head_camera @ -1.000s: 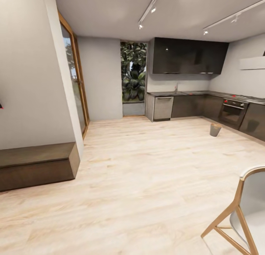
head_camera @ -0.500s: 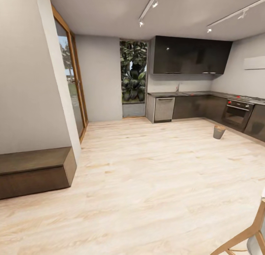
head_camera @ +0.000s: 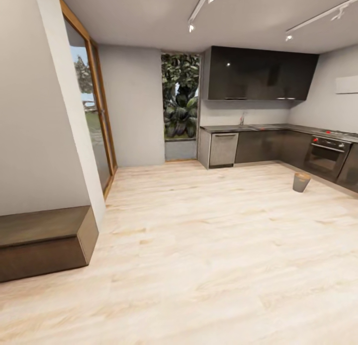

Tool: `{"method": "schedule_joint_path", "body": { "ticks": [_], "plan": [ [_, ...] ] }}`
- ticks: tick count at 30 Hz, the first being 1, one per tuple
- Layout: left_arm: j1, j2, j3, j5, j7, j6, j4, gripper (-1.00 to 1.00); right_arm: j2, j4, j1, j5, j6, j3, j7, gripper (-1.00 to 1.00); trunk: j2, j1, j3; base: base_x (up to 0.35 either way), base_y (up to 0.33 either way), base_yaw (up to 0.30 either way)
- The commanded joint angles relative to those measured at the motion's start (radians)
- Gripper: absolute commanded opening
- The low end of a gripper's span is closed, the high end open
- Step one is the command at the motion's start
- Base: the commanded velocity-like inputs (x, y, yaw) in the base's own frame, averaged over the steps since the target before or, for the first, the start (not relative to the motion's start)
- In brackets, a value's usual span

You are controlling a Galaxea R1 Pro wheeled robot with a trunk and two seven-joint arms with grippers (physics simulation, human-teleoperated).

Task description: Put the three can of soda from the living room inside the tash can in the kitchen.

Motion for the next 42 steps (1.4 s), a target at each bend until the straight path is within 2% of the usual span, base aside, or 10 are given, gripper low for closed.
{"method": "schedule_joint_path", "body": {
  "ticks": [1,28,42],
  "plan": [
    [0.000,0.000,0.000,0.000,0.000,0.000,0.000,1.00,0.000,0.000,0.000,0.000,0.000,0.000,0.000,1.00,0.000,0.000,0.000,0.346,0.000,0.000],
    [0.000,0.000,0.001,0.000,-0.002,0.000,0.002,1.00,0.000,0.000,0.000,0.000,0.000,0.000,0.002,1.00,0.000,0.000,0.000,0.346,0.000,-0.004],
    [0.000,0.000,0.002,0.000,-0.002,0.000,0.002,1.00,0.000,0.000,0.000,0.000,0.000,-0.001,0.003,1.00,0.000,0.000,0.000,0.346,0.000,-0.199]
  ]
}}
